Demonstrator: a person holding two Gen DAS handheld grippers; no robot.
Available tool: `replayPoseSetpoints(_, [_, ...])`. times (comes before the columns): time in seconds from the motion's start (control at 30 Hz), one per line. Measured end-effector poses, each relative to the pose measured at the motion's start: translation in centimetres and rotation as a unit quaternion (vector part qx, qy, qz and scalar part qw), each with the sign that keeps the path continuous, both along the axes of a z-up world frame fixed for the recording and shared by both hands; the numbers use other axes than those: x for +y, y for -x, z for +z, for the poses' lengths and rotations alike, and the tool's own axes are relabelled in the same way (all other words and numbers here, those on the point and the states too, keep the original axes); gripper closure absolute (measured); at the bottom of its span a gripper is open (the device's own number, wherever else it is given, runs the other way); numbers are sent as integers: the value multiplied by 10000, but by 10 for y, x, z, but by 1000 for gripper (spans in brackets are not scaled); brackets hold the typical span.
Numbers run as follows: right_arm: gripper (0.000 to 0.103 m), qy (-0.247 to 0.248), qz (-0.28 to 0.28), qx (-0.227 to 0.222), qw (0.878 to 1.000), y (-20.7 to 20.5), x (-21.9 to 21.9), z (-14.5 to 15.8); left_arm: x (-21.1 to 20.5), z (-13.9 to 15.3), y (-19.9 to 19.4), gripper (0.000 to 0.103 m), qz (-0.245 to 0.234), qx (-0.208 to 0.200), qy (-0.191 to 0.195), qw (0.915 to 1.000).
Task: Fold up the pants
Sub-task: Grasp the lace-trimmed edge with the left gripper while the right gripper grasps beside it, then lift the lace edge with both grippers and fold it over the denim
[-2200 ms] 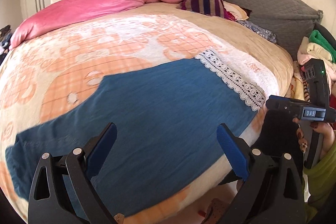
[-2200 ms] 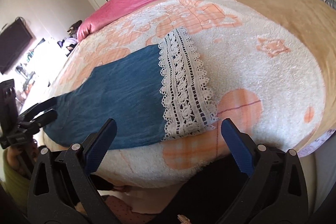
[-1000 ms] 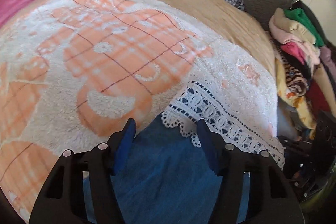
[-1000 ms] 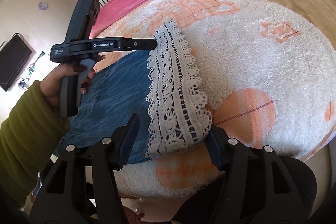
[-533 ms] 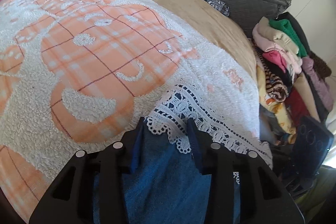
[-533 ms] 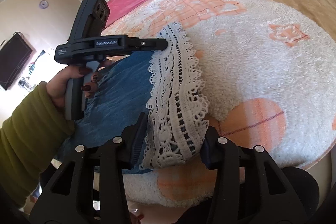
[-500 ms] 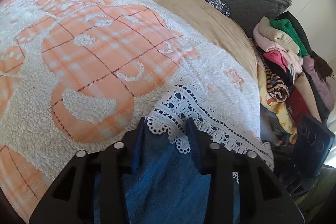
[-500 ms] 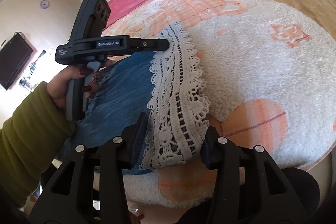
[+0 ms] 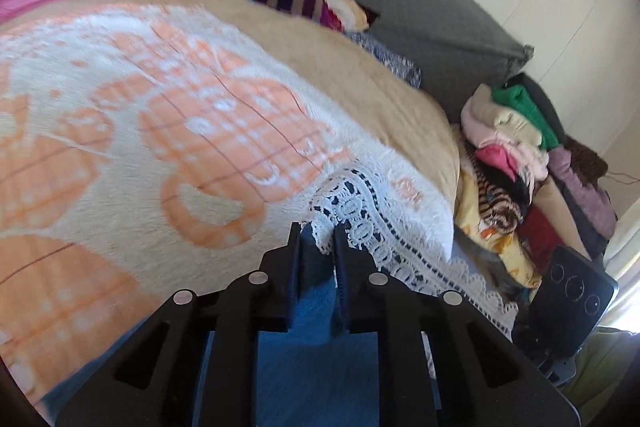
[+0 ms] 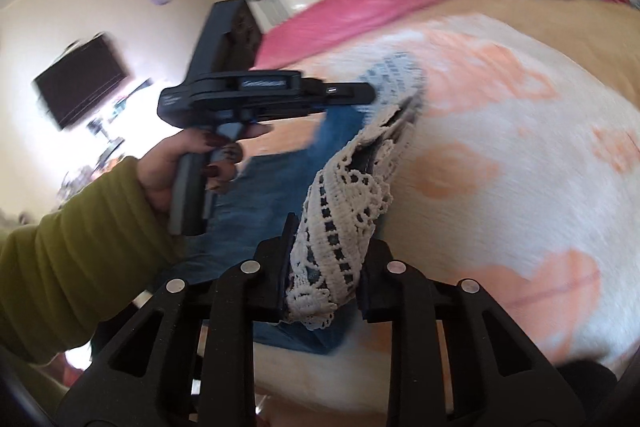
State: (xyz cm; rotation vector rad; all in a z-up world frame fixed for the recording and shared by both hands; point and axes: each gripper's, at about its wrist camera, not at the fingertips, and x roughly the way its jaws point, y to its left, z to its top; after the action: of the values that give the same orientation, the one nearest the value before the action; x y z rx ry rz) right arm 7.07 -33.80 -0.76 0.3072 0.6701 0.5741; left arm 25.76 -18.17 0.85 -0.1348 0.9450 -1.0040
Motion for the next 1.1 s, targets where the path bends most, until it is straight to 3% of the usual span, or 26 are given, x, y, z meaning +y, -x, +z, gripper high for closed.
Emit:
replayPoseSetpoints(0.2, [85,469,852,-230,9950,-11,84,14,87,8,12,87,792,105,143,9967])
replayPoseSetpoints(0.37, [82,1610,1302,-72,9783,-8,155,-29,170,-11,27,53,1835,378,162,9822])
replayPoseSetpoints(0.4, [81,1854,1353,-179,9731,-2,163,-35,183,-16,32,52,2030,455,204,9779])
replayPoseSetpoints(0.47, [73,2397,1383,-590,9591,12,179,-38,200,-25,40,45,2206,577,504,9724])
replayPoseSetpoints(0.53, [70,2666,1400,-859,9497,22,186,-36,218,-37,48,40,2330,817,1104,9627])
replayPoseSetpoints(0.6, [66,2790,1307,-928,9468,28,187,-37,228,-44,47,35,2325,1109,1575,9533])
replayPoseSetpoints(0.67, [58,2955,1194,-1075,9417,36,188,-37,234,-44,45,31,2282,1197,1749,9503])
replayPoseSetpoints(0.73, [53,3143,1125,-1251,9343,45,189,-35,235,-44,44,24,2281,1213,1730,9504])
replayPoseSetpoints(0.87, [47,3266,1125,-1405,9278,57,192,-31,229,-53,43,23,2209,1488,1835,9463])
replayPoseSetpoints(1.1, [47,3591,1273,-1467,9129,65,218,-33,213,-54,41,23,2286,1342,1482,9528])
